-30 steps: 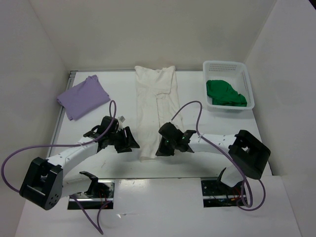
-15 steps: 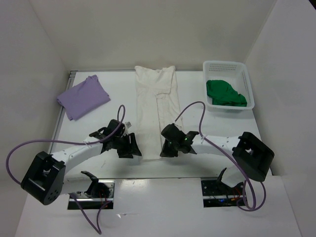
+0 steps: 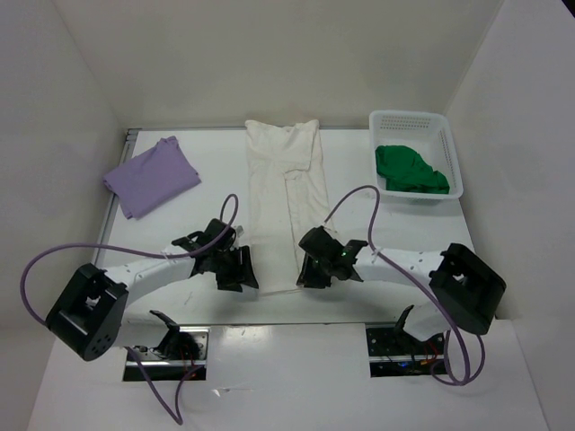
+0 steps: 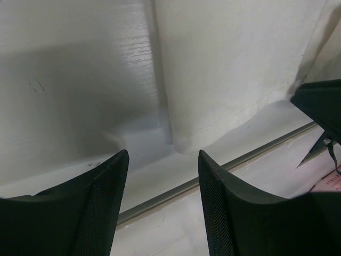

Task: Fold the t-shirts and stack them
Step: Fold the rectangle-folded T-shirt at the center of the board.

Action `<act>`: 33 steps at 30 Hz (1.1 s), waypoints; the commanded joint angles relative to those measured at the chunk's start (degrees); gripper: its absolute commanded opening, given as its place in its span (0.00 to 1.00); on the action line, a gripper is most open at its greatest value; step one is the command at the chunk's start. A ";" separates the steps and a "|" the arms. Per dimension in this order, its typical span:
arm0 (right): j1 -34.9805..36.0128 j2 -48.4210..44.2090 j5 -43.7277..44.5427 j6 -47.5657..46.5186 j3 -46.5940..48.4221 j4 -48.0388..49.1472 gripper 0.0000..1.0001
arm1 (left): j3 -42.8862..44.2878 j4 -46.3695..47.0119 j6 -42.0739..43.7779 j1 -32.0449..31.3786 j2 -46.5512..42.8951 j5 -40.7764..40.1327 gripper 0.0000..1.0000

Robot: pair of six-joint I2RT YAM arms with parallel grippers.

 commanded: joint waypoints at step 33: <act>-26.74 -32.47 -8.13 4.04 -23.27 -3.54 0.41 | -2.87 8.01 -6.12 -2.90 4.88 0.33 0.52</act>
